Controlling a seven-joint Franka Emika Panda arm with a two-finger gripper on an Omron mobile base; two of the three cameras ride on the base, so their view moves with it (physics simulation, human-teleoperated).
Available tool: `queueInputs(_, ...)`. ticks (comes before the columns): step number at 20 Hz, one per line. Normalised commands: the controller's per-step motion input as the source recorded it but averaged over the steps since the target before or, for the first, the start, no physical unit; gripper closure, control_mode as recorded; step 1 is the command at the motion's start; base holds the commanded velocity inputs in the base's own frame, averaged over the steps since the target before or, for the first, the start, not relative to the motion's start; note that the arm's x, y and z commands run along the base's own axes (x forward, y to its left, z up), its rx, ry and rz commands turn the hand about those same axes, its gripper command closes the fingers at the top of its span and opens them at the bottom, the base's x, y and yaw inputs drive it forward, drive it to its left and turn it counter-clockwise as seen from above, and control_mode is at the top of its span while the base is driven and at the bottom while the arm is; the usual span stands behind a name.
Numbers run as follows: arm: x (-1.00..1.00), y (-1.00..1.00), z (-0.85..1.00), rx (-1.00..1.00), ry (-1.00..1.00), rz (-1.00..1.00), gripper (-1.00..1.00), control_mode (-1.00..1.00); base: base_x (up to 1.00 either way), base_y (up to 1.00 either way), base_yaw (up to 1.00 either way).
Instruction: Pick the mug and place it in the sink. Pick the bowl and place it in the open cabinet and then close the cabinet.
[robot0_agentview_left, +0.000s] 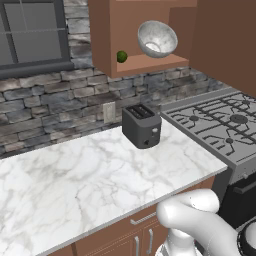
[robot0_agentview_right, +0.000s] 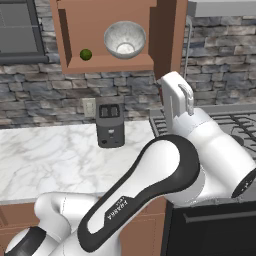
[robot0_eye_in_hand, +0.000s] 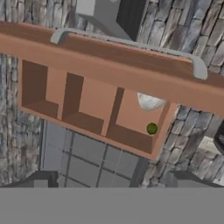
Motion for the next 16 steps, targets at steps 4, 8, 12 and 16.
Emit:
queueInputs(4, 0.03, -0.23, -0.01, 0.0, -0.04, 0.07, -1.0, -1.0, 0.0, 0.0, 0.0)
queueInputs(8, 0.1, -0.12, -0.05, 0.0, -0.08, 0.05, -1.0, -1.0, 0.0, 0.0, 0.0)
queueInputs(12, 0.13, -0.11, -0.08, 0.0, -0.09, 0.05, -1.0, -1.0, 0.0, 0.0, 0.0)
queueInputs(16, 0.15, 0.0, -0.19, -0.05, -0.08, 0.02, -1.0, -1.0, 0.0, 0.0, 0.0)
